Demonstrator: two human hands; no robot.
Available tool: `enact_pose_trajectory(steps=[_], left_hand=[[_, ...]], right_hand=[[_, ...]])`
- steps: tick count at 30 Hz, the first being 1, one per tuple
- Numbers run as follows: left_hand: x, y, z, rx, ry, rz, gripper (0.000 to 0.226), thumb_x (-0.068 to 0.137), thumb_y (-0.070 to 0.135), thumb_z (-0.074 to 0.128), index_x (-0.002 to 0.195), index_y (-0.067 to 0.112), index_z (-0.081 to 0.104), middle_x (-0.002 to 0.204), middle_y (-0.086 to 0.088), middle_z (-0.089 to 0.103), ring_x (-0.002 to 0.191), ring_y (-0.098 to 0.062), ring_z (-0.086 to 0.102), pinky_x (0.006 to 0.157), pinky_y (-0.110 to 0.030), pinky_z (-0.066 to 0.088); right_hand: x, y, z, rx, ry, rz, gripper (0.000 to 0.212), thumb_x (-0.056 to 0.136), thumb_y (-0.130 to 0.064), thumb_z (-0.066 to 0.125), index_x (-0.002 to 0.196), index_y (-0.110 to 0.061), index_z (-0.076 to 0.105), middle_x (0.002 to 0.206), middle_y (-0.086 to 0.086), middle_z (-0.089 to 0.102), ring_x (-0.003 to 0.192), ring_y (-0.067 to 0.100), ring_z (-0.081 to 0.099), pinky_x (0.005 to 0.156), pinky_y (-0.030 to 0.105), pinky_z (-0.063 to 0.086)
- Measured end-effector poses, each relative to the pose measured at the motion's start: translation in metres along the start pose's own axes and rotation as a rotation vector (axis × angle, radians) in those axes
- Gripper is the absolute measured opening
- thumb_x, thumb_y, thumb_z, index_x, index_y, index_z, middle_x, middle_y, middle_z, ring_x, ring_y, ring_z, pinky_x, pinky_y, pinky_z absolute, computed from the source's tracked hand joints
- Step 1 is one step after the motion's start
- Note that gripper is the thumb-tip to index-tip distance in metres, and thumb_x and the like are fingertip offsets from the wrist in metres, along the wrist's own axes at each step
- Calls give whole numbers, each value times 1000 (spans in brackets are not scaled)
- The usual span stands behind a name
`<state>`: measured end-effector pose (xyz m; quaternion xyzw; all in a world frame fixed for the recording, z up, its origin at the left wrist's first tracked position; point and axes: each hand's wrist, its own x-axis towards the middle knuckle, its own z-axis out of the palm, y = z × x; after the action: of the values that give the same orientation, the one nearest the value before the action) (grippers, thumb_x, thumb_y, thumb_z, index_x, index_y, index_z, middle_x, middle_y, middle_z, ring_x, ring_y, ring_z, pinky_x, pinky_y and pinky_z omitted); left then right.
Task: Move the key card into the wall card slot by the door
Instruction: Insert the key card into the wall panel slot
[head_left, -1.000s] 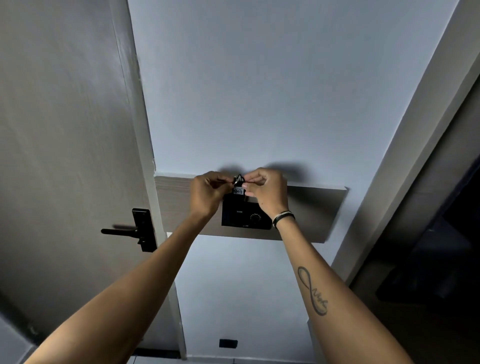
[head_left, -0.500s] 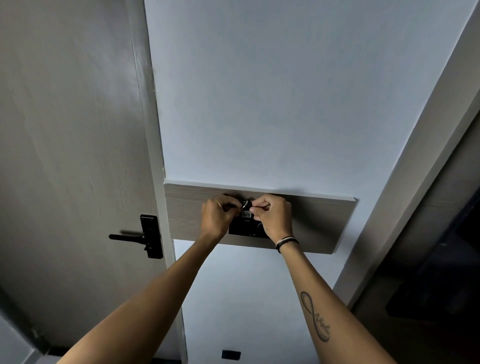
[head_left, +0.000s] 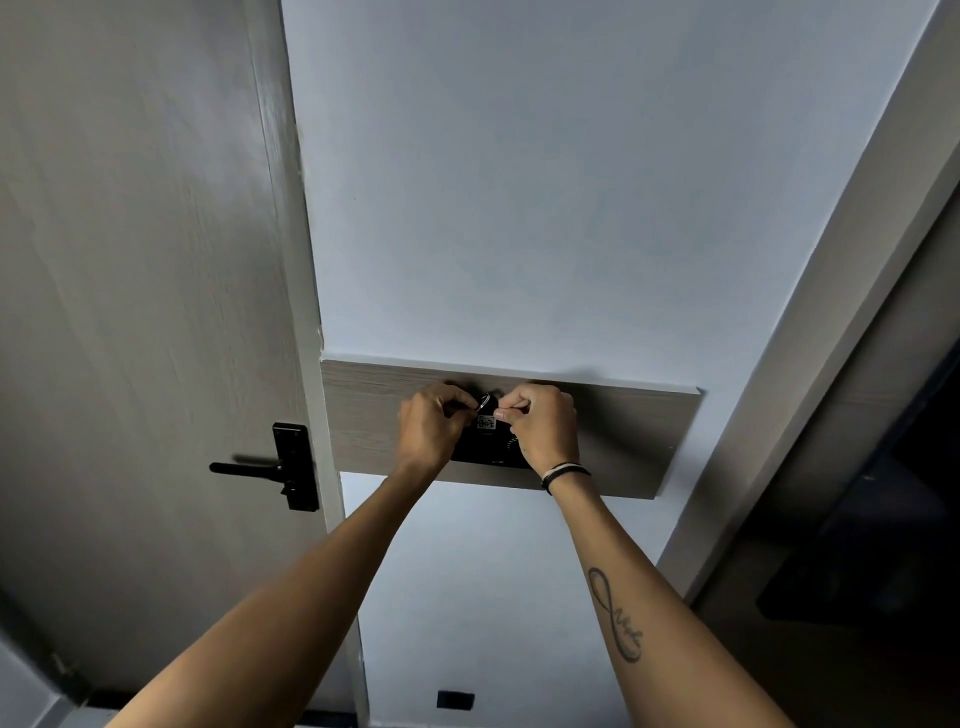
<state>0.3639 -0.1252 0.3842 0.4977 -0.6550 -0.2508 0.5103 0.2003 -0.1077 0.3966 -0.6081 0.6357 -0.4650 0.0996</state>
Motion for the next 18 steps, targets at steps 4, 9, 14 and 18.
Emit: enact_pose_trajectory(steps=[4, 9, 14, 18], left_hand=[[0, 0, 0, 41, 5, 13, 14, 85, 2, 78, 87, 13, 86, 91, -4, 83, 84, -23, 76, 79, -37, 60], [-5, -4, 0, 122, -18, 32, 16, 87, 0, 76, 88, 12, 86, 90, -2, 84, 81, -19, 77, 78, -37, 63], [-7, 2, -3, 181, -19, 58, 15, 89, 0, 76, 91, 11, 86, 92, -5, 84, 83, -21, 77, 82, -42, 65], [-8, 4, -5, 205, -28, 74, 13, 92, 2, 76, 97, 9, 86, 98, -6, 85, 88, -23, 78, 87, -44, 66]], right_hand=[[-1, -2, -2, -71, -5, -22, 8, 82, -11, 86, 79, -16, 81, 81, -1, 81, 75, 16, 75, 79, 34, 64], [-8, -1, 1, -151, -20, -38, 11, 83, -6, 81, 78, -15, 80, 83, 1, 81, 81, 22, 75, 76, 35, 60], [-12, -5, 0, -181, -14, -74, 9, 84, -8, 82, 79, -15, 79, 83, 2, 80, 78, 21, 74, 72, 32, 60], [-14, -7, -2, -188, -25, -110, 7, 85, -9, 82, 85, -16, 81, 88, 3, 80, 82, 21, 74, 76, 33, 62]])
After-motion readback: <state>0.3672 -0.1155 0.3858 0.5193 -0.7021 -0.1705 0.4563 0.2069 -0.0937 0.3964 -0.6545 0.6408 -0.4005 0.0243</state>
